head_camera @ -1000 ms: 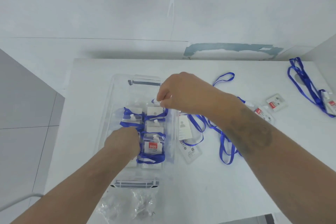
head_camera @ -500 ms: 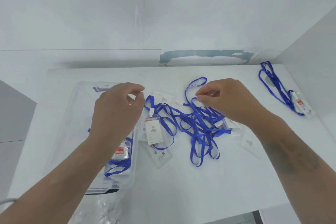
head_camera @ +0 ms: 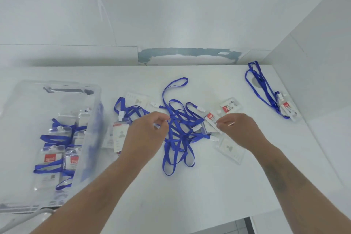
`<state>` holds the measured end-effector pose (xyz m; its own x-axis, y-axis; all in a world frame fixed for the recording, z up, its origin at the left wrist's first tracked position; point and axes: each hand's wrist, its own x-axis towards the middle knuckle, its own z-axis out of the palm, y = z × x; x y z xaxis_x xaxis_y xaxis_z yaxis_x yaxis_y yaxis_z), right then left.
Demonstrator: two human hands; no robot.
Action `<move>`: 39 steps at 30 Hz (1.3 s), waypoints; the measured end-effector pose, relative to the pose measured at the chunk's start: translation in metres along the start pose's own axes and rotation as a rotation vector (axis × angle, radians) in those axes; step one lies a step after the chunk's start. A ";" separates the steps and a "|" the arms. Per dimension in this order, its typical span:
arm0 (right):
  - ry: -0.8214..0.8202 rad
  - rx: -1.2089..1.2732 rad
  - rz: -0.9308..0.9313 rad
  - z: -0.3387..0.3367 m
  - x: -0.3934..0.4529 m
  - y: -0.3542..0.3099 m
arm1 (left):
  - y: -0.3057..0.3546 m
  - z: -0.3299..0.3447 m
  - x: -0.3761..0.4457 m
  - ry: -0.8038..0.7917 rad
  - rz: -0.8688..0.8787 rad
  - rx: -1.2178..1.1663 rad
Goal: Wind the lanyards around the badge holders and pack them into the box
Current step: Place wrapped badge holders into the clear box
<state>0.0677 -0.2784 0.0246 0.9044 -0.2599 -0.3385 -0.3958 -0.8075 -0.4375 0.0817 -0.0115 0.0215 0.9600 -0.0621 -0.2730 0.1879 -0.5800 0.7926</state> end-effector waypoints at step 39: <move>0.128 0.347 -0.002 0.041 0.037 0.018 | 0.048 0.117 0.071 -0.232 -0.074 -0.098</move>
<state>0.0876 -0.2803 -0.0302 0.9093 -0.3399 -0.2401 -0.4045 -0.5864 -0.7018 0.1346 -0.1388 -0.0235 0.8717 -0.2138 -0.4410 0.2859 -0.5090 0.8119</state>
